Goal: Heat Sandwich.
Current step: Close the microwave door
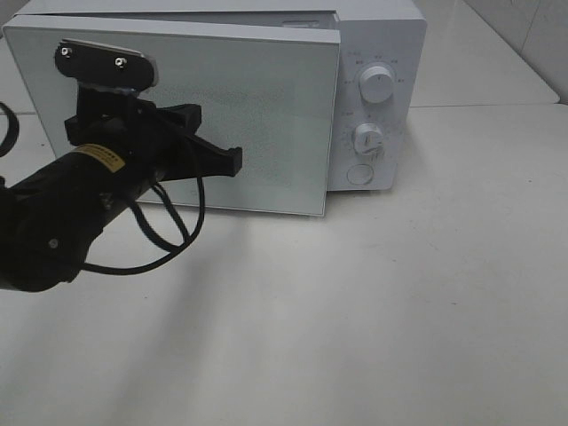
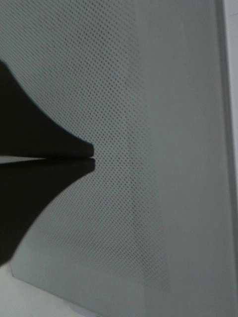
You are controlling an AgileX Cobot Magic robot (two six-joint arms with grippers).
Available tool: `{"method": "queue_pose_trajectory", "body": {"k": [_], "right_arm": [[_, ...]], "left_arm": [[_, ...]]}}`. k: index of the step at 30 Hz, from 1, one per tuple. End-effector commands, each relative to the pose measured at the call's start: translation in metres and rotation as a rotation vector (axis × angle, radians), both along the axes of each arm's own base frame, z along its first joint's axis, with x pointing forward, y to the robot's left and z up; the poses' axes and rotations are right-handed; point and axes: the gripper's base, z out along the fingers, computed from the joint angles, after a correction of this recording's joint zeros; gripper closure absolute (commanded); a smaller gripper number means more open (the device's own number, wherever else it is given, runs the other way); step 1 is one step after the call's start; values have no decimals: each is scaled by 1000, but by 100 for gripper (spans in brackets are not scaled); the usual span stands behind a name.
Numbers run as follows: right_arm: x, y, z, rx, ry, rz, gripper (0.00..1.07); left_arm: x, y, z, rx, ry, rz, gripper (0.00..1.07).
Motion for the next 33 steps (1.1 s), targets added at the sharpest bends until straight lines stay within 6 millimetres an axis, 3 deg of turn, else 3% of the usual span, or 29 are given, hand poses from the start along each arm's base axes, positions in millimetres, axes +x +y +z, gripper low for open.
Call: {"method": "queue_pose_trajectory", "body": {"k": [1,7,16,33], "right_arm": [[-4,0,0,-2,-38,-1,31],[-4,0,0,-3,-38,-2,31],[-4,0,0,-3,-38,-2,31],[-4,0,0,-2,-38,-1,31]], "left_arm": [[7,-14,6,-27,-30,12,107],[24,-38,11,-32,-15,9,107],[46,-58,17,0,-41,14,107],[80,-70,17,16,-10,96,107]]}}
